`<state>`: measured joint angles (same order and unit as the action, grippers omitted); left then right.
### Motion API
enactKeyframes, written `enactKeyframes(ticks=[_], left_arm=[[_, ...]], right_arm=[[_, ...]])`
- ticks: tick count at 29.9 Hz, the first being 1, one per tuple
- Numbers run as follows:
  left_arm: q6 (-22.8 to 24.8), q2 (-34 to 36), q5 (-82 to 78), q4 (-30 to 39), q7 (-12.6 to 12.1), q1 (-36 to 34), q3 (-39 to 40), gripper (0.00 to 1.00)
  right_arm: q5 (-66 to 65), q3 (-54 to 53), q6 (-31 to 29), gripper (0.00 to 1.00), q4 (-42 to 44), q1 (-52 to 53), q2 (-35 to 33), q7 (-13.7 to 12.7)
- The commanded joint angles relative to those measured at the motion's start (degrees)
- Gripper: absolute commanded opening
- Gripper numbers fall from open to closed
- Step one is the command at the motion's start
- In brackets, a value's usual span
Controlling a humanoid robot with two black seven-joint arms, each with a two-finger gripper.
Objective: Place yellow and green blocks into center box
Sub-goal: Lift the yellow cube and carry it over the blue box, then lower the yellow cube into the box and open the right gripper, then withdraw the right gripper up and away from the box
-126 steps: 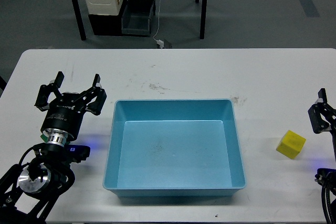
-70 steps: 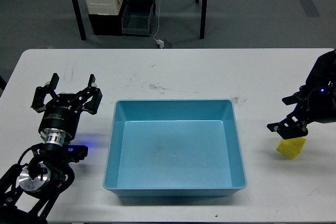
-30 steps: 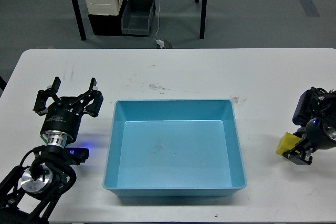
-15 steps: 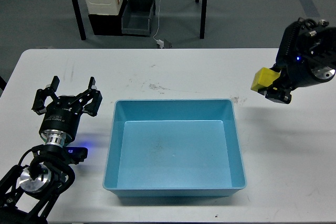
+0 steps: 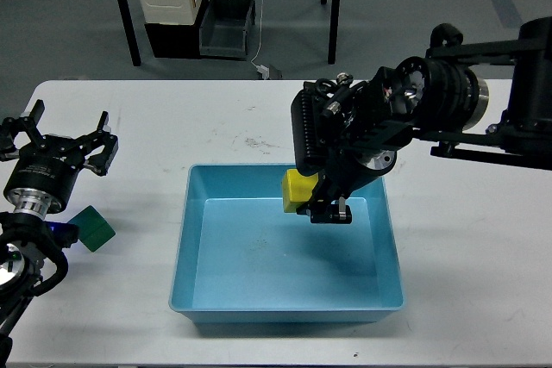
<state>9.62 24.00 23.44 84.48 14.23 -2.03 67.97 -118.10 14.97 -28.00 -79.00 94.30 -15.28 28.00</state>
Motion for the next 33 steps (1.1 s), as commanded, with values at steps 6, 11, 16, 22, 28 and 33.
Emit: enactKeyframes(ticks=[6,11,16,22,28,33], left_arm=[[-3.6,14.0,-2.6,-1.8,0.0,-1.1,0.1,1.0],[-4.4,17.0,-21.8,-3.2,4.7,-1.8,1.7,1.0],[-3.2,20.7,-37.3,-4.0,11.5,-2.5,2.0,1.0],[5.3,27.8,-65.5,-3.6,13.8,-5.2,2.0,0.99],[11.3,33.6,-95.1,-3.4,13.8,-12.4,1.0,0.99],[11.8,34.3,-106.3,-2.1,13.8,-13.9,-0.6,0.99]], right_arm=[[0.1,0.0,0.0,0.54,8.9,-10.5,7.3,0.0],[0.1,-0.3,0.0,0.98,9.1,-13.3,8.2,0.0],[0.4,-4.1,0.0,0.98,9.1,-14.1,5.8,0.0],[8.5,-18.0,13.8,0.98,8.8,-24.4,-1.2,0.0],[9.9,-38.4,29.3,0.98,7.3,-40.0,-3.4,0.0],[10.0,-58.2,29.8,0.98,0.8,-55.2,-3.9,0.0]])
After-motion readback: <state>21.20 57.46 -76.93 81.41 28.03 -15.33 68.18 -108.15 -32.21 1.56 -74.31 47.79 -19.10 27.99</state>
